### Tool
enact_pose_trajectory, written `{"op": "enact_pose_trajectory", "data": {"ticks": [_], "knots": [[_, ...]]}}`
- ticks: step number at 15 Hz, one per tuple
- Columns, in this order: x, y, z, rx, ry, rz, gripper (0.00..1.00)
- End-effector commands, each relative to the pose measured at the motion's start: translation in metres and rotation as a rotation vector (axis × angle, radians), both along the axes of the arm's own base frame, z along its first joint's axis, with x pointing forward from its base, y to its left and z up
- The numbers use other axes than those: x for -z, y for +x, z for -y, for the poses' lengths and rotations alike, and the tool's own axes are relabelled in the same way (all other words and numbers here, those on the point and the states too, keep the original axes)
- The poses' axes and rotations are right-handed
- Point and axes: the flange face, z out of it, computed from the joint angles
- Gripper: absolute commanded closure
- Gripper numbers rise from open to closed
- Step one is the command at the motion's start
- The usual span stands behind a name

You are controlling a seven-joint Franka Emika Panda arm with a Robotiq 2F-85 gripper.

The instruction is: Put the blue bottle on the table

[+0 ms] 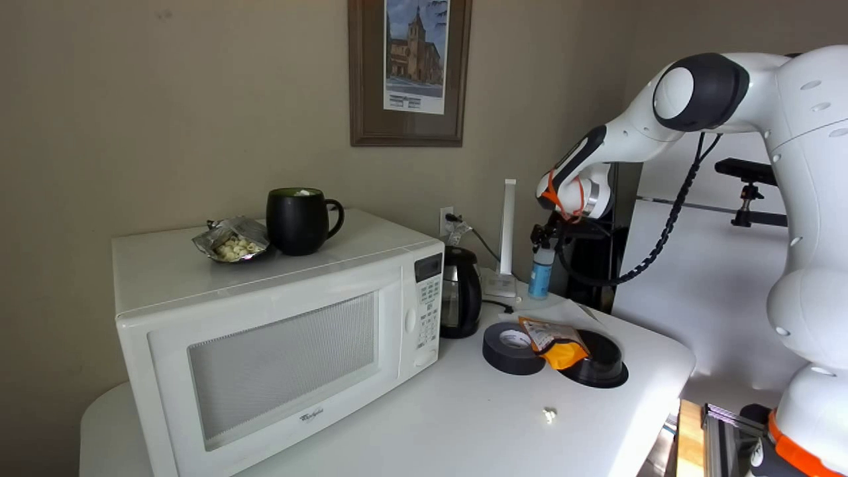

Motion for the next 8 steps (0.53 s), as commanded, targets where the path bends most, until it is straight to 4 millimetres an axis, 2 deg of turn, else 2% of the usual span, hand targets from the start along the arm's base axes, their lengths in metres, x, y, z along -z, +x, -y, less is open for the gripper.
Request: {"op": "enact_pose_trajectory", "data": {"ticks": [1,5,8], "knots": [[0.007,-0.002,0.003,0.011,-0.009,-0.005,0.0],[-0.001,-0.008,0.001,0.007,-0.007,-0.009,0.0],[-0.025,-0.023,-0.006,-0.029,-0.016,0.011,0.01]]}}
